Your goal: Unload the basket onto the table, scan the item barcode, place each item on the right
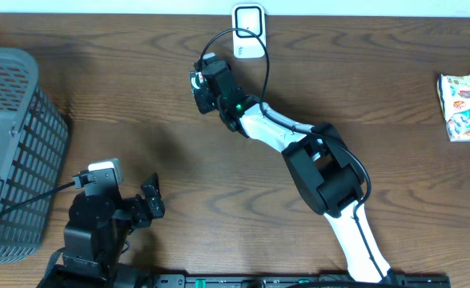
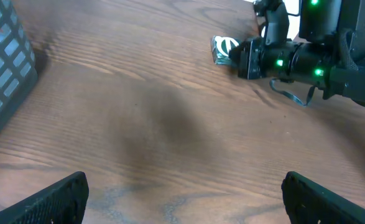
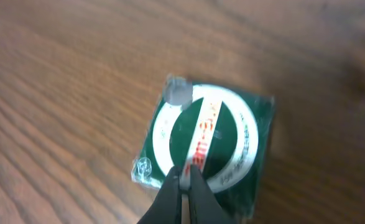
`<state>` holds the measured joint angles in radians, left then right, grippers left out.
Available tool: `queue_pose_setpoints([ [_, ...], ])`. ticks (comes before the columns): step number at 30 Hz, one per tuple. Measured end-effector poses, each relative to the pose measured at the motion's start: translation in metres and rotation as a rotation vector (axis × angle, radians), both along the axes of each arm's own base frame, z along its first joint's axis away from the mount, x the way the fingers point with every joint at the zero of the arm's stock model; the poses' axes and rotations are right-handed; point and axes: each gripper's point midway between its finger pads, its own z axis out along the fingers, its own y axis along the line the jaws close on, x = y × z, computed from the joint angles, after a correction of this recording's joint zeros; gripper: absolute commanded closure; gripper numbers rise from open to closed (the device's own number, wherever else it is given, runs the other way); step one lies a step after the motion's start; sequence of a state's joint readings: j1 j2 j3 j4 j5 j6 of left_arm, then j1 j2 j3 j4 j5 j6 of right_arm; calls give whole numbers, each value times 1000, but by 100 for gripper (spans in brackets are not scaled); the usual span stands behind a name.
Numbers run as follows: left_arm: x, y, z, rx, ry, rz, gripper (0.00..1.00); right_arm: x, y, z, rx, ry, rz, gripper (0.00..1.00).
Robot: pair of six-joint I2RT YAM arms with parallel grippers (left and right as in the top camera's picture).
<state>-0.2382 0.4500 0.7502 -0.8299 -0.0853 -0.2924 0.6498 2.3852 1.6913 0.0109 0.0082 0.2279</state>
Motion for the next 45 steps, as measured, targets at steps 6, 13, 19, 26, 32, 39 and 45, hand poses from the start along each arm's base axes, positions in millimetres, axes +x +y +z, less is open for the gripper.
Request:
queue_pose_setpoints([
  [6,0,0,0,0,0,0,2,-11,-13,-4,-45,86,1,99],
  [13,0,0,0,0,0,0,2,-28,-44,-16,-137,210,-22,99],
  [19,0,0,0,0,0,0,2,-25,-46,48,-91,140,-25,99],
  [26,0,0,0,0,0,0,2,1,-24,128,74,-93,-16,99],
  [32,0,0,0,0,-1,0,2,21,-4,123,147,-195,-8,99],
  [39,0,0,0,0,0,0,2,32,9,63,149,-194,-2,99],
  [45,0,0,0,0,0,0,2,28,7,34,116,-141,4,99],
])
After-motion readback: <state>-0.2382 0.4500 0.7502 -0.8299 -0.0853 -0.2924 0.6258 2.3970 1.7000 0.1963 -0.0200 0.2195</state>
